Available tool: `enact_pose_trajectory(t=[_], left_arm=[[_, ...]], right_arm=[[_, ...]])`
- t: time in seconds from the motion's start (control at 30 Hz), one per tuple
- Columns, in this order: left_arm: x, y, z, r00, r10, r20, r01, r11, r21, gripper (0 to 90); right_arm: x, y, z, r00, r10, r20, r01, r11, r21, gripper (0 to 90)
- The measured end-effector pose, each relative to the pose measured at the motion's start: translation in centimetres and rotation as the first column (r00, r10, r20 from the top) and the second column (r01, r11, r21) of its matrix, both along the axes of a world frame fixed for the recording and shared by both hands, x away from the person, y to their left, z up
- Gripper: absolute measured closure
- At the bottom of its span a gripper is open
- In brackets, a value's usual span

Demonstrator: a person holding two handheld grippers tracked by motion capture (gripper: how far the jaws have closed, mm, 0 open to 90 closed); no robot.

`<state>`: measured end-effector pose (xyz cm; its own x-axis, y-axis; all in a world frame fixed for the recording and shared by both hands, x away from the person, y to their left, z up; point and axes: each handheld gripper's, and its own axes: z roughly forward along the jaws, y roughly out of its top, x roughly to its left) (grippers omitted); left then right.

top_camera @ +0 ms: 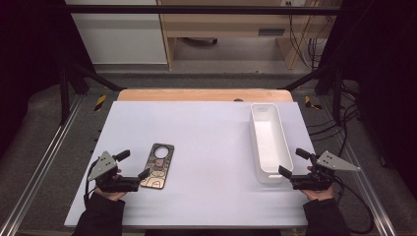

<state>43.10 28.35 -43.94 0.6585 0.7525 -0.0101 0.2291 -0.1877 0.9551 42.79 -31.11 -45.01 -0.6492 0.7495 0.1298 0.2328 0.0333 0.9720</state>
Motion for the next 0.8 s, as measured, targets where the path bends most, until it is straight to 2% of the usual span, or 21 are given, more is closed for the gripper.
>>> enact_pose_trajectory(t=[0.47, 0.8], left_arm=[[0.1, -0.3, 0.4, 0.9999, 0.014, -0.003, -0.014, 0.9999, 0.007, 0.0], [0.3, -1.0, 1.3, 0.9994, 0.026, -0.023, -0.025, 0.9995, 0.019, 0.0]], right_arm=[[-0.1, 0.0, 0.1, 1.0000, 0.003, 0.003, -0.003, 1.0000, -0.002, 0.1], [-0.1, 0.0, 0.2, 1.0000, 0.001, 0.006, -0.001, 1.0000, -0.003, 0.1]])
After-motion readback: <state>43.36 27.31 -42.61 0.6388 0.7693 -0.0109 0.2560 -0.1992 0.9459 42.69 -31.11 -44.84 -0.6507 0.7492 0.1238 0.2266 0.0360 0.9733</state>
